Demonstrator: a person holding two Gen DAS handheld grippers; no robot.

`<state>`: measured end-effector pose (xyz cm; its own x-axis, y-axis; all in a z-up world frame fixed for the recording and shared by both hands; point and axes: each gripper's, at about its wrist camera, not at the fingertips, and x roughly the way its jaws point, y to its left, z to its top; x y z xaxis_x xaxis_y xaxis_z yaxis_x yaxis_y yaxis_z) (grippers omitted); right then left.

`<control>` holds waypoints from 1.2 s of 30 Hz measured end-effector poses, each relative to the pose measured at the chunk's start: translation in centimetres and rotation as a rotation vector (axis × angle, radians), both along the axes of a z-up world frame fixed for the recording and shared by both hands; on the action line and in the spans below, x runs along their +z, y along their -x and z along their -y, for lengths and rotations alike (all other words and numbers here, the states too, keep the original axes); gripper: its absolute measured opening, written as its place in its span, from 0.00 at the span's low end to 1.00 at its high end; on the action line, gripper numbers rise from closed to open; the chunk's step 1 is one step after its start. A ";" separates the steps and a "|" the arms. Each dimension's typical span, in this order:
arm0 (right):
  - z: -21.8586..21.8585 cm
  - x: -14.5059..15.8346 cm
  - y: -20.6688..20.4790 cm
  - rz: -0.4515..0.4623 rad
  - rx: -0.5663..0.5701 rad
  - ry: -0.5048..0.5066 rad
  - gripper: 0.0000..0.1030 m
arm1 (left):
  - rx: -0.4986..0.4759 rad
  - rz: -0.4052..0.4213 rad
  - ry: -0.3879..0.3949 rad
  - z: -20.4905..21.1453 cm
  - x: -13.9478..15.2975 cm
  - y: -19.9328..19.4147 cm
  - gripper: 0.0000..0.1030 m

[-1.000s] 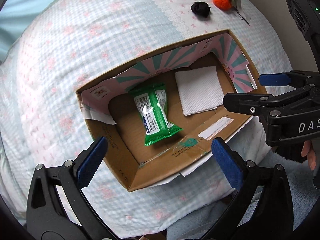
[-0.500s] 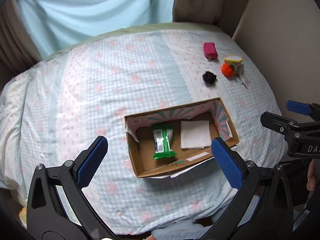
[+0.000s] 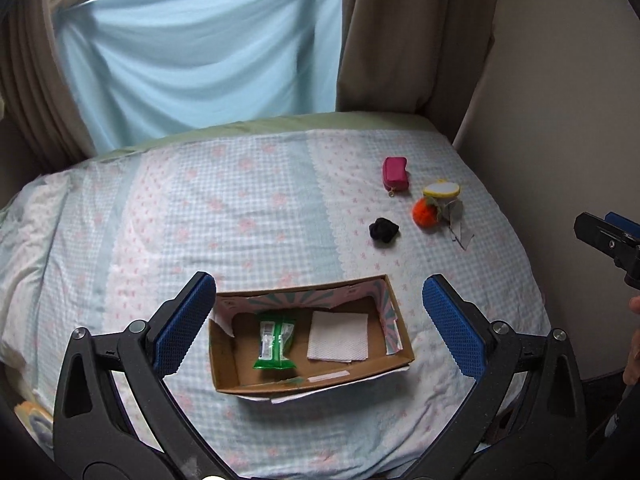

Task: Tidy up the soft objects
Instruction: 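Withdraw both tools from the box toward the remaining items, then grasp the black scrunchie with left tool while right tool grasps yellow mesh pad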

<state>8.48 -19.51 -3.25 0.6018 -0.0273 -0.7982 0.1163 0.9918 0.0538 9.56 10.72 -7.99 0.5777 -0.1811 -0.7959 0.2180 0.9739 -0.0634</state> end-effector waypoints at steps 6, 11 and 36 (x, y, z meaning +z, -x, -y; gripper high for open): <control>8.0 -0.5 -3.4 -0.010 0.054 -0.012 1.00 | 0.049 0.011 -0.002 7.6 0.1 -1.5 1.00; 13.7 -3.1 -7.9 -0.049 0.082 -0.010 1.00 | 0.107 -0.016 0.016 13.1 -1.9 -4.7 1.00; 23.6 -24.7 -29.6 -0.250 0.076 -0.139 0.99 | 0.121 -0.338 -0.039 23.9 -24.3 -24.0 1.00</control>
<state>38.04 -43.08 -27.92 0.3824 0.1302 -0.9148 0.0685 0.9833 0.1686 33.60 -13.16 -32.31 0.2956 -0.0930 -0.9508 0.0736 0.9945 -0.0744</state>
